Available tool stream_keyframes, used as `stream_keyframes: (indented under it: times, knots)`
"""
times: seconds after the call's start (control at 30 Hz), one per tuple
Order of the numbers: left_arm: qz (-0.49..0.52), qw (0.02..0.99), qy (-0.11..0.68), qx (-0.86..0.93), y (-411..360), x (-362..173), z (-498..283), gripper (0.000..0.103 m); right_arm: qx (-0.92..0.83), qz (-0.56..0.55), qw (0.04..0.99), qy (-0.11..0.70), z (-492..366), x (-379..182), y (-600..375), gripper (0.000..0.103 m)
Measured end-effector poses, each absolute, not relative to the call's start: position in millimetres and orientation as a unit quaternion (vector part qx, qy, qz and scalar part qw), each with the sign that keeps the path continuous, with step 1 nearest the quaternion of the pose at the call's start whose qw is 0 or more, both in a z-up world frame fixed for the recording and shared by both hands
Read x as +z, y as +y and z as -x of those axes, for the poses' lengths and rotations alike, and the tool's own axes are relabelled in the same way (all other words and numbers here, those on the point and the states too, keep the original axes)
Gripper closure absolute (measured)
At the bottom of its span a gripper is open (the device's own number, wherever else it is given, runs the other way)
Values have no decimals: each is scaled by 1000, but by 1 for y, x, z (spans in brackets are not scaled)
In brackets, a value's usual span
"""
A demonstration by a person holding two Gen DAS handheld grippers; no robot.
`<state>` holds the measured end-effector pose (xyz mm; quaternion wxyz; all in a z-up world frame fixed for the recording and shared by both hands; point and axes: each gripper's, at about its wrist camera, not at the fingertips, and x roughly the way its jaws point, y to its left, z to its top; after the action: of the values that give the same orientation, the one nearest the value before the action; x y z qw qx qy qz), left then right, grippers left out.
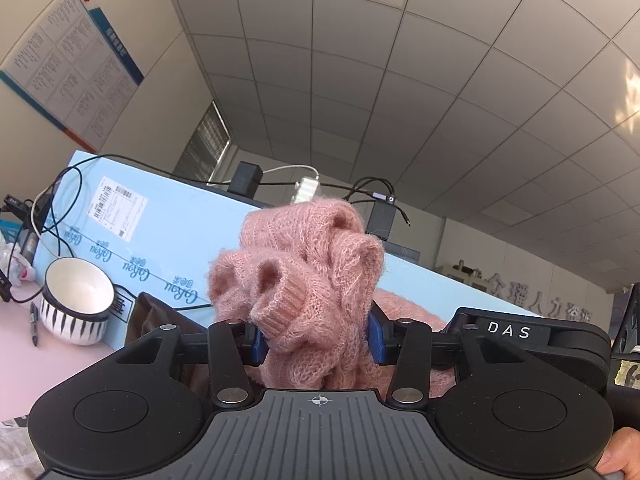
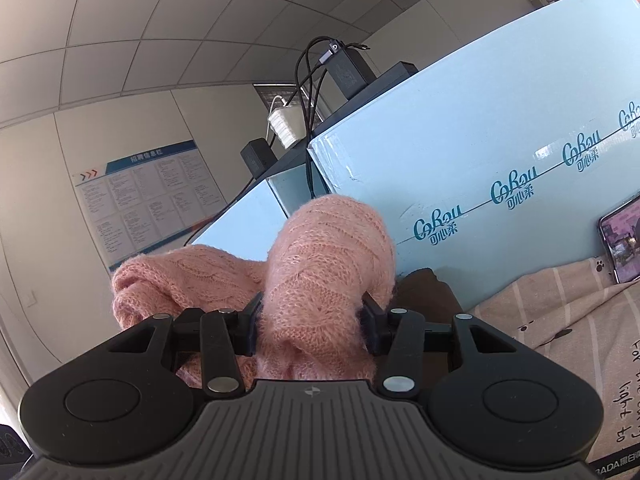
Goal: Fold clothes
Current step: 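Carry the sweater with both grippers toward the brown leather jacket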
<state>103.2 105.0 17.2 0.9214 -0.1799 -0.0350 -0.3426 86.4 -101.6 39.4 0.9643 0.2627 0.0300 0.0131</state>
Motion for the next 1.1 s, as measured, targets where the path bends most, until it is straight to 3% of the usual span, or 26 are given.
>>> stream_keyframes:
  times: [0.7, 0.97, 1.1]
  knots:
    - [142, 933, -69, -323, 92, 16, -92, 55, 10, -245, 969, 11, -76, 32, -112, 59]
    - [119, 957, 17, -265, 85, 10, -117, 54, -18, -257, 963, 73, -98, 7, -122, 59]
    - [95, 964, 38, -246, 80, 5, -120, 50, -34, -271, 958, 92, -105, -5, -129, 53]
